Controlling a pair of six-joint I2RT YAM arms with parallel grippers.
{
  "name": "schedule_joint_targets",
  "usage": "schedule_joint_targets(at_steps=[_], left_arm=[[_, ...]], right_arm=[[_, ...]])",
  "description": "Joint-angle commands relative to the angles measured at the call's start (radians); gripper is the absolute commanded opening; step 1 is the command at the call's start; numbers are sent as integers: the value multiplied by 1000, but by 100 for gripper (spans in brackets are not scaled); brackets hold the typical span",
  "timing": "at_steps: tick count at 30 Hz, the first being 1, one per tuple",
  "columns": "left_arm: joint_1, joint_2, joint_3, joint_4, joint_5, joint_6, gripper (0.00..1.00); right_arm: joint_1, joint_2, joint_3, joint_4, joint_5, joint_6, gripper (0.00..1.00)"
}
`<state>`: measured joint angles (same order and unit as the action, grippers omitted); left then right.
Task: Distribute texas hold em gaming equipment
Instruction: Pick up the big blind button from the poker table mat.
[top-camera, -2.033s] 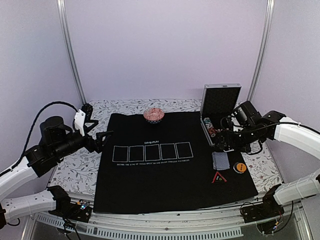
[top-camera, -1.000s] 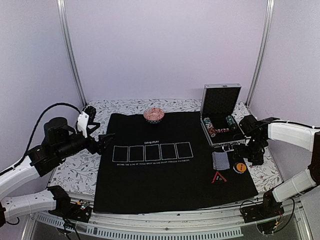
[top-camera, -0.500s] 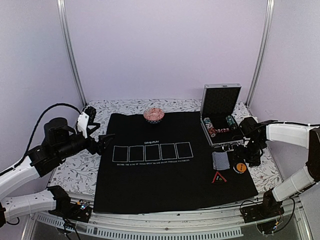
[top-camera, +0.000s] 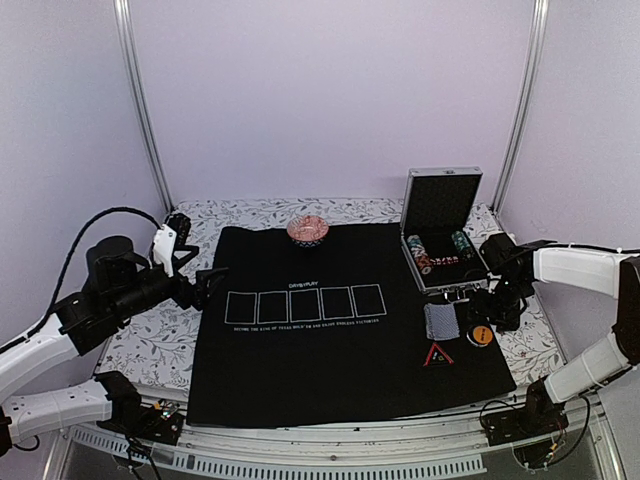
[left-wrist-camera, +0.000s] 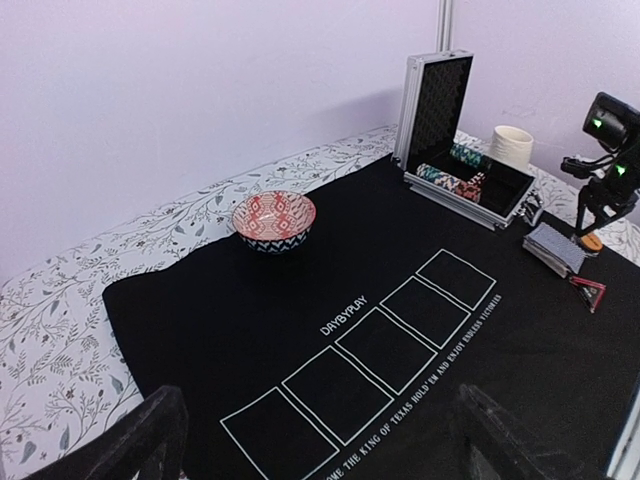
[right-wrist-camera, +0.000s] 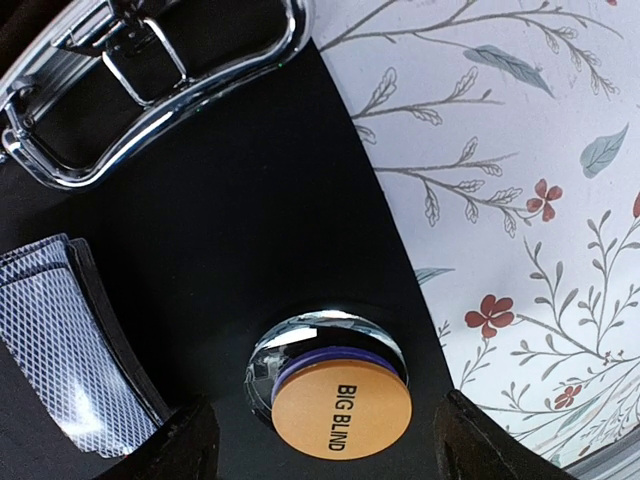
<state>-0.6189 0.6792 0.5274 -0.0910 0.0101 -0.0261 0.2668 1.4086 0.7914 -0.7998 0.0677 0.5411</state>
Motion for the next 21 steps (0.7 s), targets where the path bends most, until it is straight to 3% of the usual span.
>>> schedule_joint_targets(at_steps=[1,21], left_arm=[[-12,5,-10,12,-18,17,93],[-10,46,-30,36,-87,57,95]], right_arm=[[-6,-37,-16,17,3,7,76],[-6,-73,-23,82,-53,-29,78]])
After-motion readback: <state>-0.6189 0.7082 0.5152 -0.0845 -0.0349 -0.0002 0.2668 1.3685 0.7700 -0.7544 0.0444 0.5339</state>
